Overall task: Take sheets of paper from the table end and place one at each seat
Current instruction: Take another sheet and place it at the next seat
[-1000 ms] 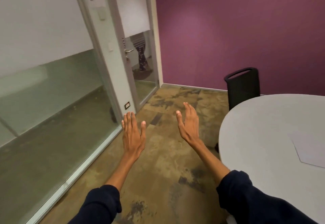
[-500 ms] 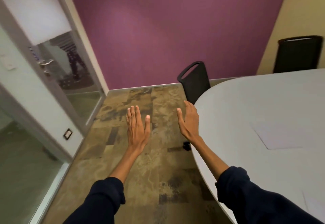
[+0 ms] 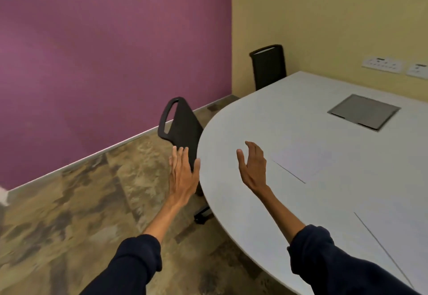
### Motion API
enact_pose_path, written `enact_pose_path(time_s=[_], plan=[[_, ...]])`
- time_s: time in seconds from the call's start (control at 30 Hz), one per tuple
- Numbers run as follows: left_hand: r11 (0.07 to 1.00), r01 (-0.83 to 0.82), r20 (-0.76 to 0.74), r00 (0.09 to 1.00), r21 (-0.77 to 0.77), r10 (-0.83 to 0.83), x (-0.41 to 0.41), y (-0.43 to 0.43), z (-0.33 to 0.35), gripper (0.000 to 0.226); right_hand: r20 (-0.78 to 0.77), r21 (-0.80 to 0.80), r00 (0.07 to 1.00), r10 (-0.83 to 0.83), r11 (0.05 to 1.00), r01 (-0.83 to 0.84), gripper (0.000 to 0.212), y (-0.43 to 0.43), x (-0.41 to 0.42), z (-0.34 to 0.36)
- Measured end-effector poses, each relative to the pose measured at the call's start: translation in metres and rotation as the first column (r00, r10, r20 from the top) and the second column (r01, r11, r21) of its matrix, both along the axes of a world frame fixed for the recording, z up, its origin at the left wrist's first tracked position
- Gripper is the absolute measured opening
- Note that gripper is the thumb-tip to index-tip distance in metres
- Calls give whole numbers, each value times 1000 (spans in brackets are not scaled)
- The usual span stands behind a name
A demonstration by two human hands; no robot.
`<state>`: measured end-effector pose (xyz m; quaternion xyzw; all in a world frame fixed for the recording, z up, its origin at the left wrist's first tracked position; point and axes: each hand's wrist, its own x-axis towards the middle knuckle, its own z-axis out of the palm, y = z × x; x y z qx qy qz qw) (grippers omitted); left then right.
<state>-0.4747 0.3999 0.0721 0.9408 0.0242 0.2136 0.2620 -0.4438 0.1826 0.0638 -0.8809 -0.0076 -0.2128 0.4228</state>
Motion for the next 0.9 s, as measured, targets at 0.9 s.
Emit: enact_pose_path(time_s=[0.9], plan=[[799,587,-142,809,132,-570,294,-209,-55,22,-172,-72,719,-673,737,672,45,-180,142,-75]])
